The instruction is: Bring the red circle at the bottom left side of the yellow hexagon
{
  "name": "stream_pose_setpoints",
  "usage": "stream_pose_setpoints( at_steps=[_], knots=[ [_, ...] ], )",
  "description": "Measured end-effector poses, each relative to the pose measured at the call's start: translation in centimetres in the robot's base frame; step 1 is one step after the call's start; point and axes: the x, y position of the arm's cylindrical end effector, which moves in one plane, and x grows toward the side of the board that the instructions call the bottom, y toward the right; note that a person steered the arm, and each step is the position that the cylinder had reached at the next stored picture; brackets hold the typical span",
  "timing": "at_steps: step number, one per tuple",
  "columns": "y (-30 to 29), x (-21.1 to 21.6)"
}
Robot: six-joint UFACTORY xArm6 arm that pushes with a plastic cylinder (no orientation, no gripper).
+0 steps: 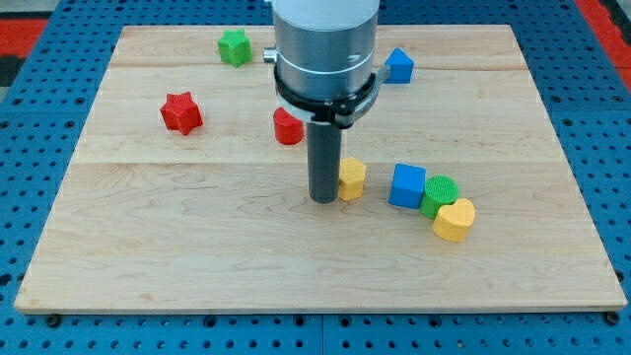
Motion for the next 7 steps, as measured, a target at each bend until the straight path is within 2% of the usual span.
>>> stream_pose_setpoints(
  at_steps=[1, 2, 3, 4, 5, 7],
  knots=[
    [-2.9, -1.9],
    [1.8, -2.7],
    [6.8, 0.5],
    [7.7, 1.2],
    [2.0, -2.6],
    [4.7, -11.6]
  ],
)
